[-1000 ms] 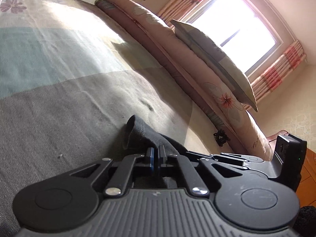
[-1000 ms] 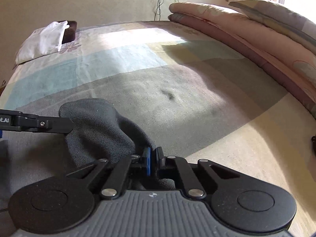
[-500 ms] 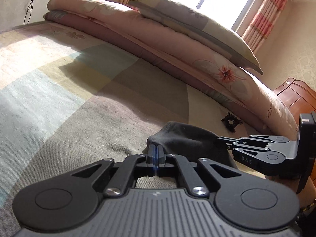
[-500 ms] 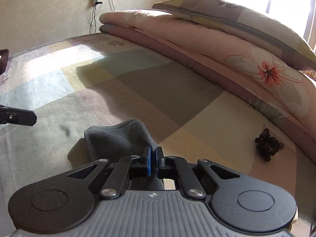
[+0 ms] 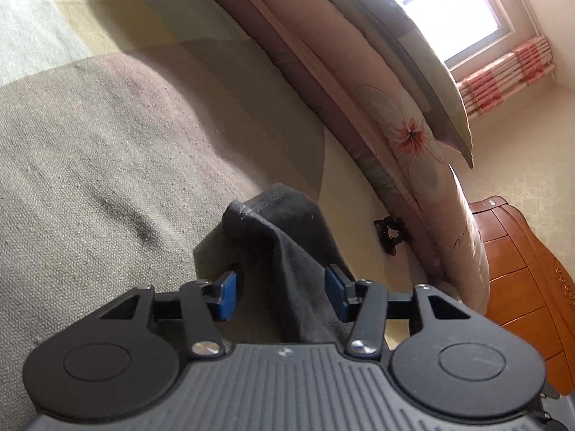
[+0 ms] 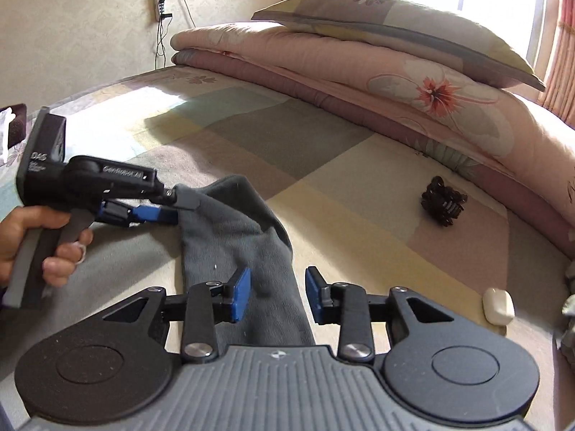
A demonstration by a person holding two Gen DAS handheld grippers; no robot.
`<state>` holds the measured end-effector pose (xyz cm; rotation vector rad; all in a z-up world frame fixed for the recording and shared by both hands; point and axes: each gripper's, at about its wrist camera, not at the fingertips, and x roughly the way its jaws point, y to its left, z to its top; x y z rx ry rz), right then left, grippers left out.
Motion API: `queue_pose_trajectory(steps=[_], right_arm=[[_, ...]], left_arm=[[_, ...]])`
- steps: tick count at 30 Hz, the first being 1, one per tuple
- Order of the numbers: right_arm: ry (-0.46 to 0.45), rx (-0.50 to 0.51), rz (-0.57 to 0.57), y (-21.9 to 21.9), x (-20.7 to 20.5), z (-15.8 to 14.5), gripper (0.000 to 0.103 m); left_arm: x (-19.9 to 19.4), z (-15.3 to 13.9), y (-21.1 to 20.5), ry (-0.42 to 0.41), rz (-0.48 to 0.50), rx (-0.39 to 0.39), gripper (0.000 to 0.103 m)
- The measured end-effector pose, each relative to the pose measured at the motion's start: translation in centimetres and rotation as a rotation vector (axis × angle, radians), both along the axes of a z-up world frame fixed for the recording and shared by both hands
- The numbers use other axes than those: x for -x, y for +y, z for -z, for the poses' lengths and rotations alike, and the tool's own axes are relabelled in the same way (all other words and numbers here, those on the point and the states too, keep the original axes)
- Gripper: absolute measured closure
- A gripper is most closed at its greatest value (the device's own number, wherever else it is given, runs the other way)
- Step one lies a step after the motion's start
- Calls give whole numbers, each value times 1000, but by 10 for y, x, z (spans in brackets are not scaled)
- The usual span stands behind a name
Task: Fold clothes
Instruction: 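Lift both cuffs, fold the legs over toward the waistband, open both grippers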
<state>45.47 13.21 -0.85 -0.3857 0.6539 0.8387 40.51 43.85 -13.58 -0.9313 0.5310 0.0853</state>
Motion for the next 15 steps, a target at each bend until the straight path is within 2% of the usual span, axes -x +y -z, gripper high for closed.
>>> queue_pose_trajectory(steps=[1, 2, 3, 4, 5, 10, 12, 15], right_arm=[[7, -5, 14, -14, 5, 0, 65], [14, -9, 28, -27, 11, -1, 65], [15, -11, 42, -39, 16, -1, 65], [16, -12, 56, -50, 21, -1, 65], [13, -7, 70, -61, 24, -1, 65], [9, -7, 134, -104, 25, -3, 65], [20, -16, 162, -118, 19, -2, 65], [46, -34, 193, -134, 12, 1, 65]], left_arm=[[-5, 1, 0, -4, -5, -4, 54], [-10, 2, 0, -2, -9, -6, 61], [-14, 2, 0, 20, -14, -15, 81], [-18, 2, -1, 51, -20, -29, 95], [-17, -2, -4, 63, -25, -65, 103], [2, -36, -24, 80, -49, -306, 103], [14, -48, -23, 95, -53, -353, 103], [28, -55, -13, 155, -88, -377, 101]])
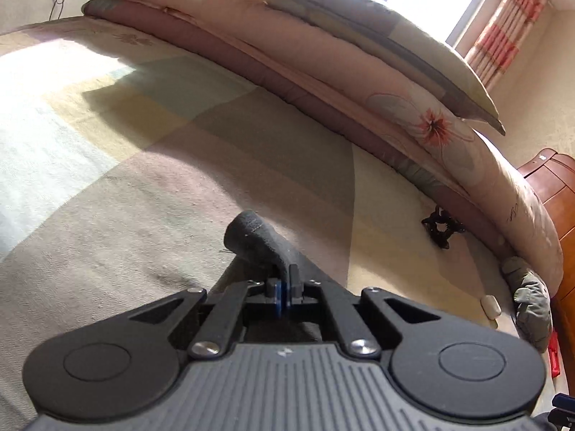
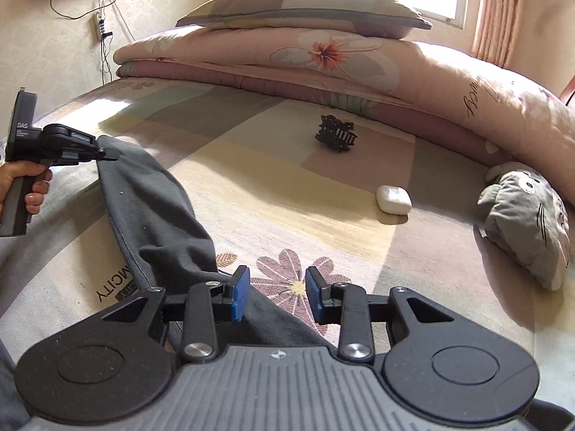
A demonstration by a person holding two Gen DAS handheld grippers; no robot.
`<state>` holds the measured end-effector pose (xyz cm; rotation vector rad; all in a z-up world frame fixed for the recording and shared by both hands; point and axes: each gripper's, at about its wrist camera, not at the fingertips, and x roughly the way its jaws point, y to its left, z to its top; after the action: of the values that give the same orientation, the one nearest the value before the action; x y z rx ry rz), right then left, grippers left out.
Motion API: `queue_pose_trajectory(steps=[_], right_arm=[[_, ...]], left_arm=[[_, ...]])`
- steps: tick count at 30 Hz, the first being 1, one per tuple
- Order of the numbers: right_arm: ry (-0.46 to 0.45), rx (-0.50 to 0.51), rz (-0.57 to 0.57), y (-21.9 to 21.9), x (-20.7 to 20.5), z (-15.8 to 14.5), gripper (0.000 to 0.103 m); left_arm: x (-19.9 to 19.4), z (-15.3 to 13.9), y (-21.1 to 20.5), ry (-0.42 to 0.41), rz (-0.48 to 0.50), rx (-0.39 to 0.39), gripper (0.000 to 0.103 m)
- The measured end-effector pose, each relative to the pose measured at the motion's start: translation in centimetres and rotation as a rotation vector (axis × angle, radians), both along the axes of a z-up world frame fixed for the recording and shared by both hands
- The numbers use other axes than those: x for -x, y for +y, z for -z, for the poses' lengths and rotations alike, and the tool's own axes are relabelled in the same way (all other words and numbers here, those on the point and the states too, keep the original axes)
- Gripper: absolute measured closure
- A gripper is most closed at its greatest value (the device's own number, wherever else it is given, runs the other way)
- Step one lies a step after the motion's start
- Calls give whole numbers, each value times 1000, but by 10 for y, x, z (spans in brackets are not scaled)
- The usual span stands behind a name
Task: Fold clothes
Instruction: 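Lift both cuffs, fold the legs over toward the waistband, open both grippers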
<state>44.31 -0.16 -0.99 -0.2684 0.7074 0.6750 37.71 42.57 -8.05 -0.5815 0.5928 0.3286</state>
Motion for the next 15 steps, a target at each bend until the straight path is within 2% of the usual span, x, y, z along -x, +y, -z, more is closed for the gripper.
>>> queue_pose_trajectory(steps=[2, 5, 8, 13, 15], right_arm=[[27, -4, 12, -9, -3, 4, 64], [66, -13, 1, -19, -1, 10, 64], [84, -3, -75, -21, 12, 15, 64], [91, 70, -215, -9, 39, 33, 64], [97, 96, -246, -1, 46, 43, 64]], left_arm=[[7, -1, 10, 51, -50, -30, 96], [19, 0, 23, 86, -88, -2, 93], [21, -10, 8, 91, -55, -70, 94], [2, -22, -51, 128, 137, -138, 93], [-7, -23, -80, 149, 229, -154, 88]])
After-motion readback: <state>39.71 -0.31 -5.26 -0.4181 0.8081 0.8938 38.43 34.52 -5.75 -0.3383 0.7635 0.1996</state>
